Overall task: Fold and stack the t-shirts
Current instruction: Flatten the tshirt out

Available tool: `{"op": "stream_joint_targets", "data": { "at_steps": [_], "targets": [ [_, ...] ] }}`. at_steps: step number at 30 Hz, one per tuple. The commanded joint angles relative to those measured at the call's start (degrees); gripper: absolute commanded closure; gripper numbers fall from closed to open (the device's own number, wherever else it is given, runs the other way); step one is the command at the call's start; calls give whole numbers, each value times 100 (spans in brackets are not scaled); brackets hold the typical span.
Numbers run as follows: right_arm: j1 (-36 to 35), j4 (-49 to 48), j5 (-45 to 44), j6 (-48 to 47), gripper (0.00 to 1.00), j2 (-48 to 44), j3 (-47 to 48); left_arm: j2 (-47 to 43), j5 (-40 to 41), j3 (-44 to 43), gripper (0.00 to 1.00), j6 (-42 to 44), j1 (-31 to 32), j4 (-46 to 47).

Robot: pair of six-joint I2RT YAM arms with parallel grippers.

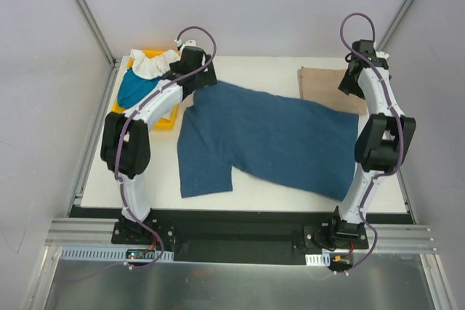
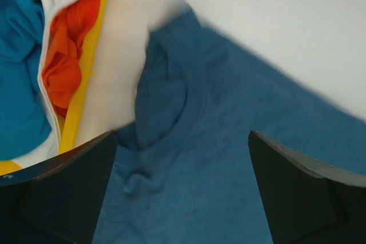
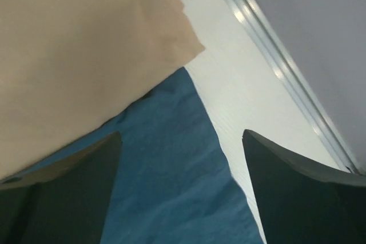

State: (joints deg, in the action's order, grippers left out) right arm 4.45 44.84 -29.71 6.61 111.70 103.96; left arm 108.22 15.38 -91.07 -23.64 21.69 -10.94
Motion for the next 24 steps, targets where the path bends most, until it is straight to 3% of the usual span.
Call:
{"op": "stream_joint_targets", "data": {
  "at_steps": [1,5,11,20,24],
  "targets": [
    [-58,544,317,68,6,-472,434,-407,-728,-500,1,-123,46,-400],
    [-58,-176,869,261,1,-1298,-998,-635,-1518,53,1,-438,54,-391],
    [-128,-713,2767,516,0,-2450,-3099,-1101,-2855,1256,1,-800,98,-383],
    [-1016,-231,3197,464,4,-3602,-4428,-3314,-2435,3418,1,-1124,151,-409],
    [-1034,60,3069,481,4,-3804,-4727,-4290,-1821,4542,1,-1564,142,-1065]
  ]
}}
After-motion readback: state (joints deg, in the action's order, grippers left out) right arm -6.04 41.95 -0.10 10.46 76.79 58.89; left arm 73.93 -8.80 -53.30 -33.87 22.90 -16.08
